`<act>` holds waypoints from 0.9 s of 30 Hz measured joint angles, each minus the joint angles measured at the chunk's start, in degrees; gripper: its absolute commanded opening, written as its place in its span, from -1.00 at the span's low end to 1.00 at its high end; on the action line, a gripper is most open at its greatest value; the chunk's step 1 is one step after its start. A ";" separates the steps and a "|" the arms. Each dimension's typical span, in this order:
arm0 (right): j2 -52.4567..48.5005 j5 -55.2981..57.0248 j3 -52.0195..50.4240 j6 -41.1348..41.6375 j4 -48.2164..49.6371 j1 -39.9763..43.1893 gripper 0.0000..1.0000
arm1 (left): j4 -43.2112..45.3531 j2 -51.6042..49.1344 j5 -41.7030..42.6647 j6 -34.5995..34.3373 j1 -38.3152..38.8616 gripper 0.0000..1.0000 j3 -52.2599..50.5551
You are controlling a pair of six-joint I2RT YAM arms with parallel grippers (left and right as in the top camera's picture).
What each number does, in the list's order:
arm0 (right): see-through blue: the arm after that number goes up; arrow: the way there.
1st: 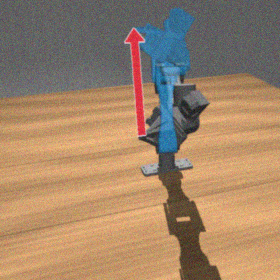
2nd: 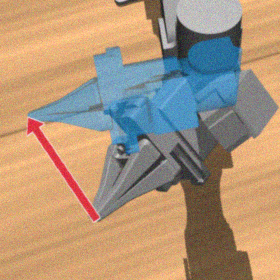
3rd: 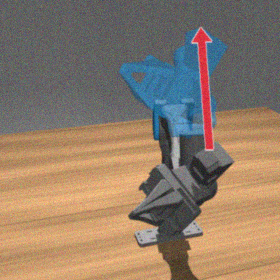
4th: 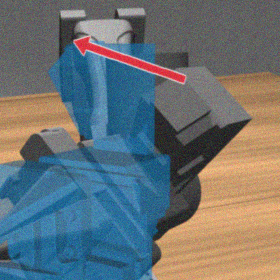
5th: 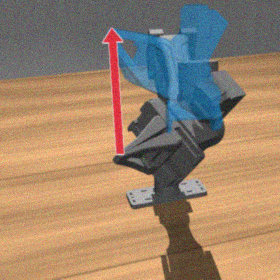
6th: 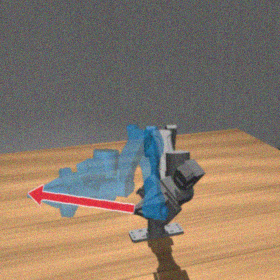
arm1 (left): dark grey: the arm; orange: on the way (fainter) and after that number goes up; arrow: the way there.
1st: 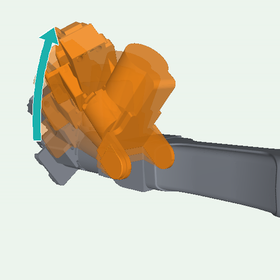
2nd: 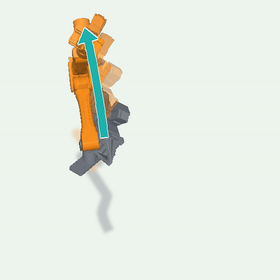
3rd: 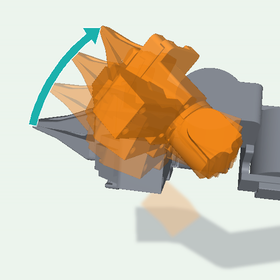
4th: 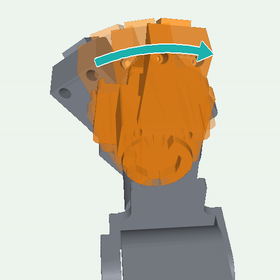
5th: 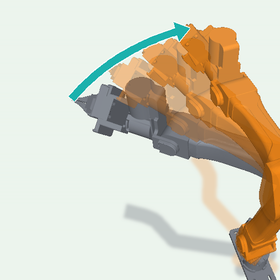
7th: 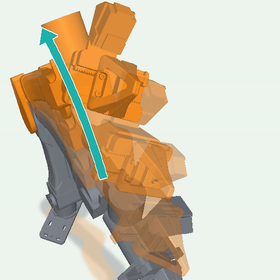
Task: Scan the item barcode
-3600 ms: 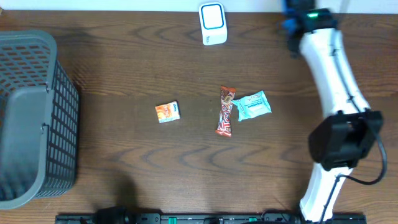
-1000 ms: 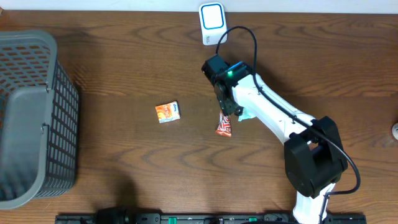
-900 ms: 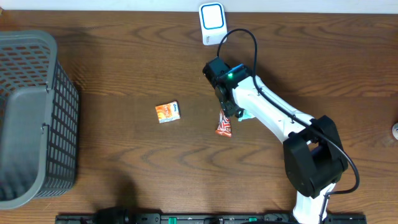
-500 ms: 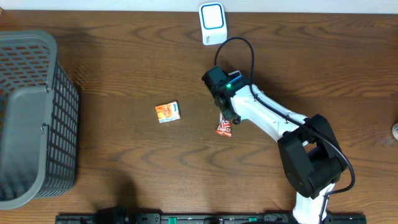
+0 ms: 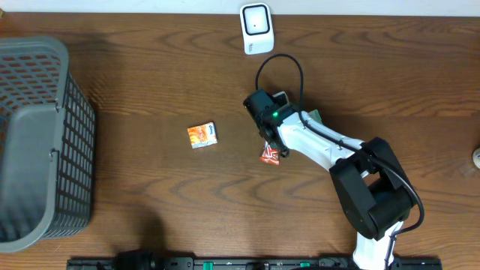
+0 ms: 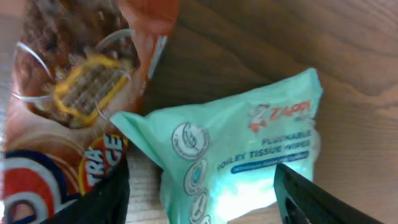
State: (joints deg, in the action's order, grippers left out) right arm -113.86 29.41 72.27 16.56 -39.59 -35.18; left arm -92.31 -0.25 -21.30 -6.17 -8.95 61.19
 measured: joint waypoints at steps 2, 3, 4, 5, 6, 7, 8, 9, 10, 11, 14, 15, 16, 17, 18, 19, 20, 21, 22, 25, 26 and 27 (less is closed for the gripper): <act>0.00 0.26 -1.25 -0.68 1.84 -0.02 -0.07 | 0.00 0.00 -0.02 0.00 0.00 0.68 0.00; 0.04 0.44 -1.68 -0.98 2.75 -0.07 -0.24 | 0.00 0.00 0.00 0.00 0.00 0.68 0.00; 0.04 0.70 -2.03 -1.18 3.56 -0.17 -0.46 | 0.00 0.00 0.00 0.00 0.00 0.68 0.00; 0.02 0.90 -2.34 -1.40 3.93 -0.22 -0.67 | 0.00 0.00 0.00 0.00 0.00 0.68 0.00; 0.02 1.18 -2.73 -1.62 4.07 -0.26 -0.85 | 0.00 0.00 0.00 0.00 0.00 0.68 0.00; 0.02 1.66 -2.99 -2.01 4.04 -0.33 -0.98 | 0.00 0.00 0.00 0.00 0.00 0.68 0.00; 0.04 2.36 -2.99 -2.10 4.00 -0.37 -0.98 | 0.00 0.00 0.00 0.00 0.00 0.68 0.00; 0.15 2.54 -2.86 -2.29 3.56 -0.42 -0.98 | 0.00 0.00 0.00 0.00 0.00 0.68 0.00; 0.17 2.51 -2.34 -2.19 2.25 -0.42 -0.98 | 0.00 0.00 0.00 0.00 0.00 0.68 0.00; 0.20 2.45 -1.55 -2.19 0.13 -0.42 -0.98 | 0.00 0.00 0.00 0.00 0.00 0.68 0.00; 0.39 0.81 3.91 -1.84 -10.25 -0.42 -0.98 | 0.00 0.00 -0.02 0.00 0.00 0.68 0.00; 0.63 -0.74 7.04 -1.73 -13.79 -0.42 -0.98 | 0.00 0.00 -0.02 0.00 0.00 0.68 0.00; 0.85 -2.16 9.07 -1.73 -15.56 -0.39 -0.98 | 0.00 0.00 0.00 0.00 0.00 0.68 0.00; 1.77 -5.57 12.94 -1.79 -18.25 -0.35 -0.98 | 0.00 0.00 0.00 0.00 0.00 0.68 0.00; 2.71 -9.07 15.89 -1.99 -19.71 -0.24 -0.98 | 0.00 0.00 -0.02 0.00 0.00 0.68 0.00; 3.93 -13.29 18.45 -2.36 -20.39 -0.13 -0.98 | 0.00 0.00 0.00 0.00 0.00 0.68 0.00; 5.81 -19.76 21.11 -3.04 -20.37 0.46 -0.98 | 0.00 0.00 -0.02 0.00 0.00 0.69 0.00; 7.32 -25.09 22.51 -3.45 -19.89 1.03 -0.98 | 0.00 0.00 0.00 0.00 0.00 0.68 0.00; 8.59 -29.53 23.39 -3.65 -19.54 1.64 -0.98 | 0.00 0.00 0.00 0.00 0.00 0.68 0.00; 11.28 -43.87 24.46 -4.68 -18.88 4.83 -0.98 | 0.00 0.00 -0.02 0.00 0.00 0.68 0.00; 11.23 -48.19 24.22 -5.14 -18.05 6.03 -0.98 | 0.00 0.00 0.00 0.00 0.00 0.68 0.00; 10.82 -52.41 23.56 -5.46 -16.44 7.21 -0.98 | 0.00 0.00 -0.02 0.00 0.00 0.68 0.00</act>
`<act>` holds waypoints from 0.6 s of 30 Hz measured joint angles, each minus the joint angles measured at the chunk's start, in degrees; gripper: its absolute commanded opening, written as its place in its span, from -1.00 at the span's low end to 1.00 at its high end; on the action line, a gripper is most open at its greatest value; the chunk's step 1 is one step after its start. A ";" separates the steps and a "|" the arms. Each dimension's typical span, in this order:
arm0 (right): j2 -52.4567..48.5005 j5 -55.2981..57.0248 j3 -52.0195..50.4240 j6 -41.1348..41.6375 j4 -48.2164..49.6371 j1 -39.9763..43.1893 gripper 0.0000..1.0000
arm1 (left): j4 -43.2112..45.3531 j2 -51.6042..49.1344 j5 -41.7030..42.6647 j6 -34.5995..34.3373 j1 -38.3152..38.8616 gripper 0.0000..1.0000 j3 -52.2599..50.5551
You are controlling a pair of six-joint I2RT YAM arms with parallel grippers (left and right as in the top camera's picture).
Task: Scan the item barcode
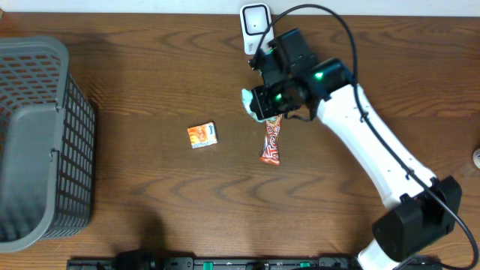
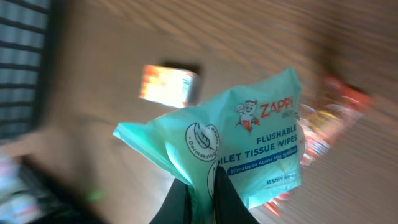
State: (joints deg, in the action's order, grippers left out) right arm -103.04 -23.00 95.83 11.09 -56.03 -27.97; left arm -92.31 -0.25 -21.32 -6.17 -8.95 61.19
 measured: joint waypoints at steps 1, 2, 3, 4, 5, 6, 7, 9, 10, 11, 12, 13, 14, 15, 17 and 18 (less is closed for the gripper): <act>-0.59 -3.30 -0.94 -0.22 1.90 1.01 -0.98 | 0.00 0.00 0.02 0.00 0.00 0.68 0.00; -1.62 -7.89 -2.45 -0.52 4.72 2.19 -0.98 | 0.00 0.00 0.02 0.00 0.00 0.68 0.00; -2.95 -12.24 -4.04 -0.85 7.65 3.21 -0.98 | 0.00 0.00 0.00 0.00 0.00 0.68 0.00; -4.00 -14.99 -5.18 -0.94 9.46 3.87 -0.98 | 0.00 0.00 0.02 0.00 0.00 0.68 0.00; -5.92 -19.74 -7.15 -1.18 13.46 4.94 -0.98 | 0.00 0.00 0.00 0.00 0.00 0.68 0.00; -7.76 -23.76 -8.41 -1.16 16.72 5.73 -0.98 | 0.00 0.00 0.02 0.00 0.00 0.68 0.00; -9.29 -26.73 -9.38 -1.25 18.91 6.34 -0.98 | 0.00 0.00 0.00 0.00 0.00 0.68 0.00; -13.27 -32.72 -10.54 -1.11 22.45 7.63 -0.98 | 0.00 -0.02 0.02 0.00 0.00 0.68 0.00; -15.10 -34.88 -10.75 -0.96 23.45 8.26 -0.98 | 0.00 0.00 0.02 0.00 0.00 0.68 0.00; -16.70 -36.54 -10.86 -0.85 24.20 8.81 -0.98 | 0.00 0.00 0.00 0.00 0.00 0.68 0.00; -18.08 -37.88 -10.93 -0.81 24.83 9.38 -0.98 | 0.00 0.00 0.00 0.00 0.00 0.68 0.00; -18.95 -38.80 -10.93 -0.81 25.33 9.75 -0.98 | 0.00 0.00 0.02 0.00 0.00 0.68 0.00; -20.55 -40.13 -10.93 -0.79 26.21 10.51 -0.98 | 0.00 0.00 0.02 0.00 0.00 0.68 0.00; -21.86 -41.18 -10.93 -0.72 26.47 11.28 -0.96 | 0.00 0.00 0.02 0.00 0.00 0.68 0.00; -23.39 -43.15 -10.93 -0.68 26.77 12.59 -0.90 | 0.00 0.00 0.00 0.00 0.00 0.68 0.00; -23.91 -43.60 -10.93 -0.66 26.75 13.38 -0.82 | 0.00 0.00 0.02 0.00 0.00 0.68 0.00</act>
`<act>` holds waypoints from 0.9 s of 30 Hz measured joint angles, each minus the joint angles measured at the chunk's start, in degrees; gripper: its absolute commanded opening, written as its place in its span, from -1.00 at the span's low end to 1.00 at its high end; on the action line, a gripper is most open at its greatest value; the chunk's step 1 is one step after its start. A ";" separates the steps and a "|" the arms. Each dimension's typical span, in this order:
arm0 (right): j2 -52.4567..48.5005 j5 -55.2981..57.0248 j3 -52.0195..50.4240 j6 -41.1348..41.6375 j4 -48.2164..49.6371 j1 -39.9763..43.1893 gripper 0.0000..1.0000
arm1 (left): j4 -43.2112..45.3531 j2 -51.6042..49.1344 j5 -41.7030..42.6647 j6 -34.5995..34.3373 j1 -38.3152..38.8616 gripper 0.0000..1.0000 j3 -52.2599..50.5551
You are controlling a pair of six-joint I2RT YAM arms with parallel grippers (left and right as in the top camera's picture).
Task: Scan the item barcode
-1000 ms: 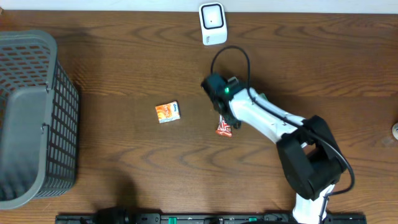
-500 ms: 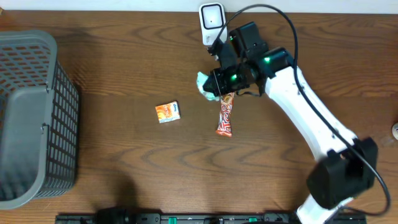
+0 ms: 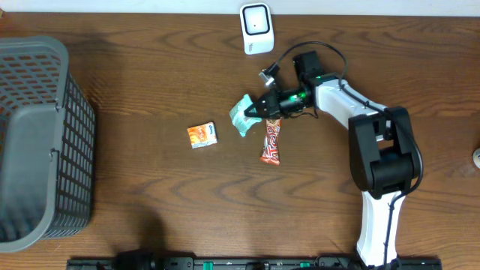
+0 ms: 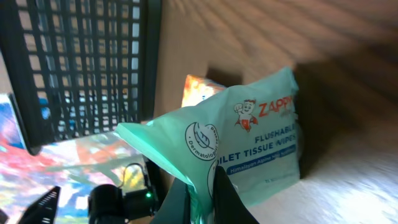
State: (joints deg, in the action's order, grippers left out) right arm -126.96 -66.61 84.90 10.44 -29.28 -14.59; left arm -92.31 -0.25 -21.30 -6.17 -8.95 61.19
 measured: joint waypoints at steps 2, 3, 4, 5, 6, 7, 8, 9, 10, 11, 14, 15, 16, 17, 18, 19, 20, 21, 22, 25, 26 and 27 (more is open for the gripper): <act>-0.33 0.31 -0.02 0.09 -0.17 1.60 -0.65 | 0.00 0.00 0.00 0.00 0.00 0.68 0.00; -0.33 1.18 0.00 0.33 -0.22 2.56 -0.53 | 0.00 0.00 0.00 0.00 0.00 0.68 0.00; -0.33 3.19 0.00 0.70 -0.22 4.17 -0.49 | 0.00 0.00 0.00 0.00 0.00 0.68 0.00; -0.33 4.61 0.00 0.94 -0.35 5.25 -0.43 | 0.00 0.00 0.00 0.00 0.00 0.68 0.00; -0.33 6.54 0.00 1.11 -0.26 6.29 -0.37 | 0.00 0.00 0.00 0.00 0.00 0.68 0.00; -0.33 8.20 0.00 1.40 -0.26 7.28 -0.28 | 0.00 0.00 0.00 0.00 0.00 0.68 0.00; -0.33 9.92 0.00 1.60 -0.26 8.39 -0.23 | 0.00 0.00 0.00 0.00 0.00 0.68 0.00; -0.33 11.58 0.00 1.81 -0.26 9.31 -0.18 | 0.00 0.00 0.00 0.00 0.00 0.68 0.00; -0.33 13.53 0.00 1.95 -0.31 10.43 -0.17 | 0.00 0.00 0.00 0.00 0.00 0.68 0.00; -0.33 15.34 0.00 2.12 -0.48 11.23 -0.17 | 0.00 0.00 0.00 0.00 0.00 0.68 0.00; -0.33 21.18 0.00 2.34 -2.25 13.11 -0.20 | 0.00 0.00 0.00 0.00 0.00 0.68 0.00; -0.33 21.90 0.04 2.34 -3.39 13.42 -0.40 | 0.00 0.00 0.00 0.00 0.00 0.69 0.00; -0.33 22.60 0.39 2.32 -4.66 13.64 -0.68 | 0.00 0.00 0.00 0.00 0.00 0.68 0.00; -0.33 23.28 0.90 2.23 -6.14 13.68 -0.86 | 0.00 0.00 0.00 0.00 0.00 0.68 0.00; -0.33 24.11 1.31 2.38 -7.58 13.68 -0.97 | 0.00 0.00 0.00 0.00 0.00 0.68 0.00; -0.33 24.68 1.88 1.88 -9.66 13.68 -0.97 | 0.00 0.00 0.00 0.00 0.00 0.68 0.00; -0.33 24.79 2.36 2.01 -10.97 13.68 -0.97 | 0.00 0.00 -0.02 0.00 0.00 0.68 0.00; -0.33 24.74 3.30 1.57 -12.94 13.66 -0.97 | 0.00 0.00 0.00 0.00 0.00 0.68 0.00; -0.26 24.68 4.09 1.22 -14.12 13.60 -0.98 | 0.00 0.00 0.00 0.00 0.00 0.68 0.00; 1.07 24.68 5.55 0.72 -15.98 12.90 -0.97 | 0.00 0.00 0.00 0.00 0.00 0.68 0.00; 1.99 24.68 5.68 0.61 -16.20 12.35 -0.98 | 0.00 0.00 0.00 0.00 0.00 0.68 0.00; 3.45 24.65 5.92 0.55 -16.22 11.45 -0.97 | 0.00 0.00 0.00 0.00 0.00 0.68 0.00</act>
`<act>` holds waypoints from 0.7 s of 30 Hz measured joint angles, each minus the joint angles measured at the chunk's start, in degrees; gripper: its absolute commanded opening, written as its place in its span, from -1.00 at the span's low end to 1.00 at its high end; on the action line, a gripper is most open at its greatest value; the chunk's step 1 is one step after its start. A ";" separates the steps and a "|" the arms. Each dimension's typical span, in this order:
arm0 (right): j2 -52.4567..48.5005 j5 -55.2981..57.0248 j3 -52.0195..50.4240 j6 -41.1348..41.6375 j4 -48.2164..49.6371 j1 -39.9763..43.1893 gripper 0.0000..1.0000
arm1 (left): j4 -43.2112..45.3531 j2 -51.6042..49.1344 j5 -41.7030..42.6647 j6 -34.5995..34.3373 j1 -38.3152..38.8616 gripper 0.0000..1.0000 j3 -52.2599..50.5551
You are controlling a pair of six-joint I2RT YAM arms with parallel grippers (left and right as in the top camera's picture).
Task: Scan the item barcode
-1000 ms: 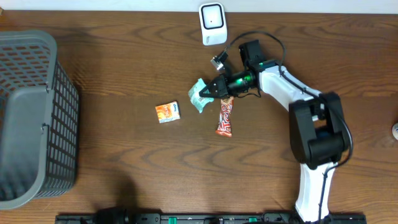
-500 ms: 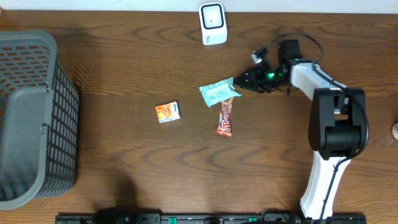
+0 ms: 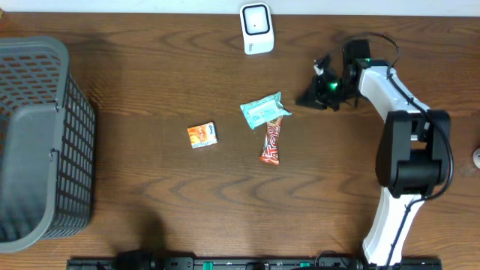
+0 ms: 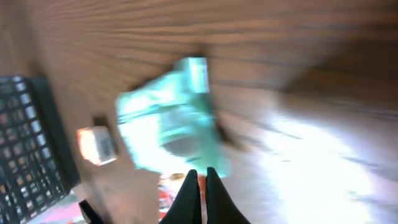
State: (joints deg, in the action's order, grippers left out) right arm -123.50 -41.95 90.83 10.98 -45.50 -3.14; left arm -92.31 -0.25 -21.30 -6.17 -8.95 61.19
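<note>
The teal wipes packet (image 3: 262, 112) lies flat on the table, just above the red snack bar (image 3: 271, 142). In the right wrist view the packet (image 4: 168, 121) is a blur ahead of the fingertips. My right gripper (image 3: 304, 100) hovers to the packet's right, apart from it. Its fingers (image 4: 202, 173) are shut with nothing between them. The white barcode scanner (image 3: 256, 28) stands at the back edge of the table. The left gripper is out of view.
A small orange box (image 3: 202, 135) lies left of the packet and shows blurred in the wrist view (image 4: 96, 144). A grey mesh basket (image 3: 37, 142) fills the table's left end. The right arm's cable loops near the back right.
The packet is no longer in my right gripper; it now lies on the table above the snack bar. The gripper has moved right, away from it, with its fingers shut on nothing.
My right gripper first stood open around the packet on the table beside the snack bar. Then it was shut on the packet, held up close to the scanner. Later it held the packet lower, left of the snack bar. Now the packet rests on the table, let go.
</note>
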 measured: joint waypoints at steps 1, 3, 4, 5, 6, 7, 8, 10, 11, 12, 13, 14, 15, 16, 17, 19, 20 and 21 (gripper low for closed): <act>0.87 0.22 0.17 -0.04 0.09 -0.74 -0.98 | 0.00 0.00 0.00 0.00 0.00 0.68 0.00; 2.78 0.35 0.66 -0.15 0.66 -3.10 -0.98 | 0.00 0.00 -0.02 0.00 0.00 0.68 0.00; 3.56 0.35 1.09 -0.35 1.20 -4.96 -0.98 | 0.00 0.00 0.00 0.00 0.00 0.68 0.00; 3.72 0.37 1.29 -0.35 1.90 -6.47 -0.98 | 0.00 0.00 0.00 0.00 0.00 0.68 0.00; 3.76 0.63 1.38 -0.35 2.62 -7.58 -0.98 | 0.00 0.00 0.00 0.00 0.00 0.68 0.00; 3.74 1.38 1.38 -0.26 3.15 -8.57 -0.98 | 0.00 0.00 0.00 0.00 0.00 0.68 0.00; 3.63 2.62 1.38 0.09 3.39 -9.97 -0.98 | 0.00 0.00 0.00 0.00 0.00 0.68 0.00; 3.52 6.21 1.38 0.74 4.07 -12.26 -0.98 | 0.00 0.00 0.00 0.00 0.00 0.68 0.00; 3.41 8.26 1.38 1.05 4.24 -13.29 -0.98 | 0.00 0.00 0.00 0.00 0.00 0.68 0.00; 3.21 10.34 1.38 1.51 4.26 -14.08 -0.98 | 0.00 0.00 0.00 0.00 0.00 0.68 0.00; 2.91 13.35 1.38 2.08 4.24 -15.13 -0.98 | 0.00 0.00 -0.02 0.00 0.00 0.68 0.00; 2.36 16.26 1.38 2.64 4.20 -15.98 -0.98 | 0.00 0.00 0.00 0.00 0.00 0.68 0.00; 1.60 19.43 1.38 3.34 4.13 -16.90 -0.97 | 0.00 0.00 0.00 0.00 0.00 0.68 0.00; 0.96 21.14 1.38 3.76 4.09 -17.46 -0.98 | 0.00 0.00 0.00 0.00 0.00 0.68 0.00; -0.02 23.63 1.36 4.33 3.85 -18.01 -0.98 | 0.00 0.00 0.00 0.00 0.00 0.68 0.00; -1.79 26.53 1.44 5.22 3.98 -18.84 -0.98 | 0.00 0.00 0.00 0.00 0.00 0.68 0.00; -2.19 27.10 1.86 5.55 3.93 -19.17 -0.98 | 0.00 0.00 0.00 0.00 0.00 0.68 0.00; -2.40 27.69 2.23 5.79 3.78 -19.37 -0.98 | 0.00 0.00 0.00 0.00 0.00 0.68 0.00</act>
State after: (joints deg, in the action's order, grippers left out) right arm -125.91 -14.26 93.06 16.78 -41.71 -22.50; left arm -92.31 -0.25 -21.30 -6.17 -8.95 61.19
